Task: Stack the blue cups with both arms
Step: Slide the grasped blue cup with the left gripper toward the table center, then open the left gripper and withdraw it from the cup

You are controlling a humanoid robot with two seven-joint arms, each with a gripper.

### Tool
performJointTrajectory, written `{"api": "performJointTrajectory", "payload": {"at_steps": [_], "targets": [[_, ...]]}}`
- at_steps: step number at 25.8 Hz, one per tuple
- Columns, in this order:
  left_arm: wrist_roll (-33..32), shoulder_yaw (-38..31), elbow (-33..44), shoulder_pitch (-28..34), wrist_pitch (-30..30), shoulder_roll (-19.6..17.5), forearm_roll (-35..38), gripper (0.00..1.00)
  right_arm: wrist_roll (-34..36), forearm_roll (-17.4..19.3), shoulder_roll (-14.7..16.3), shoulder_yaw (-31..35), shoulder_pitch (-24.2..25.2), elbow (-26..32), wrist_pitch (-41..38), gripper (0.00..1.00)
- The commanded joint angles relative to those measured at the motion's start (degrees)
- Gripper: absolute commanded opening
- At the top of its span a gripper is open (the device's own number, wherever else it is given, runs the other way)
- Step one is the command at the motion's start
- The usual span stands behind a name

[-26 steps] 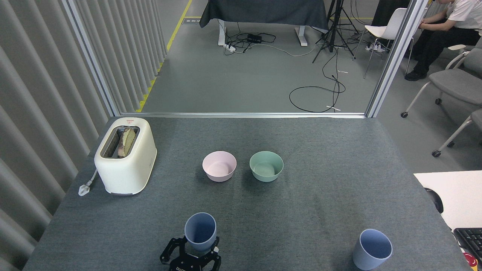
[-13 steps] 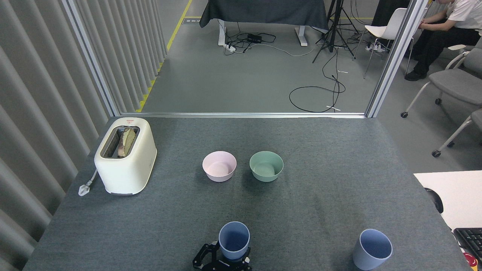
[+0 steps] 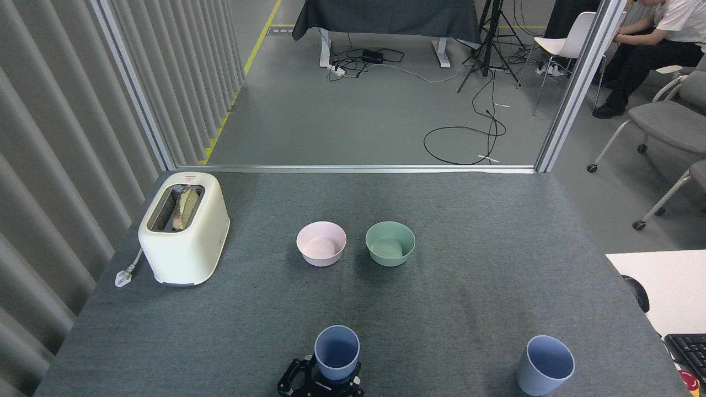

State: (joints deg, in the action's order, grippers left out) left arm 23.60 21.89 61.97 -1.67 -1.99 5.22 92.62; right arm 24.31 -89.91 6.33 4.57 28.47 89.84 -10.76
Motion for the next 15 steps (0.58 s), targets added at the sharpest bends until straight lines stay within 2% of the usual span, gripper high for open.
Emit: {"api": "performJointTrajectory", "payload": {"at_steps": [1, 8, 15], "targets": [[-0.14, 0.0, 0.26, 0.27, -0.12, 0.15, -0.6, 1.0, 0.13, 0.0, 0.0, 0.0, 0.01, -0.01, 0.04, 1.0], [0.13, 0.0, 0.96, 0.97, -0.12, 0.15, -0.86, 1.0, 0.39, 0.0, 0.0, 0.09, 0.01, -0.1, -0.05, 1.0], [0.13, -1.14, 5.89, 6.33, -0.03, -0.56, -0.86, 1.0, 0.48, 0.0, 0.09, 0.09, 0.01, -0.36, -0.05, 1.0]]}}
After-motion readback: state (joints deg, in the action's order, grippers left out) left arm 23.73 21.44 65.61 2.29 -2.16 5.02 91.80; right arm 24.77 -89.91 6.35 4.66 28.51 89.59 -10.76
